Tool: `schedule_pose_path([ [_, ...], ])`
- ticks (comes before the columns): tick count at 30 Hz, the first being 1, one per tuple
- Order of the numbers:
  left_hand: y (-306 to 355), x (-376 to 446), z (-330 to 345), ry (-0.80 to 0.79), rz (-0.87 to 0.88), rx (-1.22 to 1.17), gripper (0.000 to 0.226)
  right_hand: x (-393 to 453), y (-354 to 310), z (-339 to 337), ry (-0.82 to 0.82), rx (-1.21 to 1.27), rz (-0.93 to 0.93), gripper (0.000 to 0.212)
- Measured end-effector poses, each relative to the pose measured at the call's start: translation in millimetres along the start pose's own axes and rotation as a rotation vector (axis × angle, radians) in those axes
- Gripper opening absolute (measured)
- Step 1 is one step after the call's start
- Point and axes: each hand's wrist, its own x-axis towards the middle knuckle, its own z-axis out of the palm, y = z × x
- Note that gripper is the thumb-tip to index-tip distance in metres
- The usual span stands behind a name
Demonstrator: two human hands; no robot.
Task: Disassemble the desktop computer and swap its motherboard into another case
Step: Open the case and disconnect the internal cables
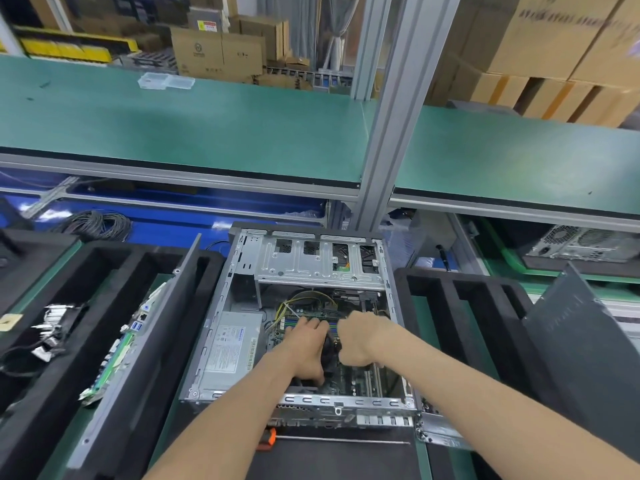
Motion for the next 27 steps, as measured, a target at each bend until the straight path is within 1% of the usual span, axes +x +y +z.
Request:
schedule_pose_path([
  [1, -0.6, -1.1, 0.3, 0.006, 0.002, 0.008, 0.106, 1.4, 3.6, -1.7, -0.076, 0.092, 0.031, 0.029],
  [2, -0.9, -0.8, 1.2, 0.005, 0.005, 0.008, 0.105, 0.5, 4.6, -3.0, -0.106, 0.11, 0.03, 0.029],
  [3, -1.3, 0.3, 2.4, -0.001, 0.008, -0.003, 0.105, -2.3, 2.9, -3.7, -0.079, 0.038, -0.003, 0.028],
  [5, -1.3, 3.2, 2.3, -0.025, 0.001, -0.027, 0.102, -6.7, -9.7, 5.2, 0.11, -0.314, -0.135, 0.022],
  [6, -1.1, 5.0, 1.6, -0.029, -0.009, -0.034, 0.093, -9.7, -21.1, 11.8, 0.197, -0.505, -0.227, 0.018],
  [7, -1.4, 6.5, 1.3, -0.026, -0.024, -0.049, 0.08, -12.8, -32.1, 16.2, 0.248, -0.642, -0.321, 0.014],
  [8, -1.9, 8.1, 0.4, -0.021, -0.036, -0.06, 0.068, -12.8, -38.4, 19.1, 0.268, -0.704, -0.384, 0.013],
  [9, -2.4, 8.8, 0.9, -0.025, -0.035, -0.054, 0.065, -11.8, -39.2, 19.0, 0.282, -0.701, -0.405, 0.013],
  [10, -2.4, 8.5, 1.1, -0.04, -0.016, -0.03, 0.072, -10.8, -36.1, 15.6, 0.29, -0.627, -0.393, 0.013],
  [12, -2.2, 6.4, 3.5, -0.063, 0.018, 0.008, 0.092, -6.5, -23.2, 8.0, 0.281, -0.363, -0.293, 0.021],
  [13, -2.6, 4.7, 4.0, -0.05, 0.014, -0.011, 0.098, -5.7, -17.1, 4.3, 0.242, -0.217, -0.205, 0.024],
  [14, -3.0, 3.4, 3.8, -0.031, 0.004, -0.035, 0.101, -5.7, -12.3, 0.3, 0.159, -0.067, -0.107, 0.024],
  [15, -2.6, 2.5, 2.5, -0.013, 0.003, -0.047, 0.103, -3.9, -8.4, -3.1, 0.041, 0.075, -0.032, 0.022],
  [16, -2.0, 1.0, 1.3, -0.004, 0.005, -0.044, 0.104, -1.1, -5.6, -4.7, -0.067, 0.179, 0.017, 0.019],
  [17, -1.4, 0.4, 0.2, -0.004, 0.004, -0.038, 0.105, 0.9, -4.0, -6.2, -0.133, 0.223, 0.044, 0.018],
  [18, -1.3, 0.7, -0.3, -0.007, 0.001, -0.033, 0.107, 1.6, -3.1, -7.2, -0.136, 0.204, 0.043, 0.021],
  [19, -0.8, 1.2, -0.7, -0.011, 0.0, -0.034, 0.108, 1.4, -3.6, -7.1, -0.08, 0.121, 0.018, 0.026],
  [20, -0.6, 1.4, -0.7, -0.021, -0.001, -0.029, 0.108, 2.2, -6.3, -3.6, 0.009, -0.019, -0.035, 0.029],
  [22, 0.1, 3.1, -0.9, -0.047, 0.007, 0.028, 0.1, -0.4, -19.8, 6.4, 0.173, -0.354, -0.169, 0.024],
  [23, 0.3, 4.2, -0.6, -0.057, 0.009, 0.059, 0.096, -2.0, -27.4, 10.8, 0.216, -0.496, -0.248, 0.02],
  [24, 0.5, 4.9, -0.7, -0.069, 0.006, 0.075, 0.095, -2.3, -31.4, 13.8, 0.242, -0.569, -0.312, 0.017],
  [25, 0.8, 5.2, -0.9, -0.087, 0.0, 0.085, 0.094, -2.4, -31.2, 13.1, 0.266, -0.572, -0.335, 0.017],
  [27, 0.4, 5.2, 0.4, -0.112, -0.008, 0.097, 0.096, -0.6, -21.4, 7.7, 0.295, -0.41, -0.291, 0.022],
])
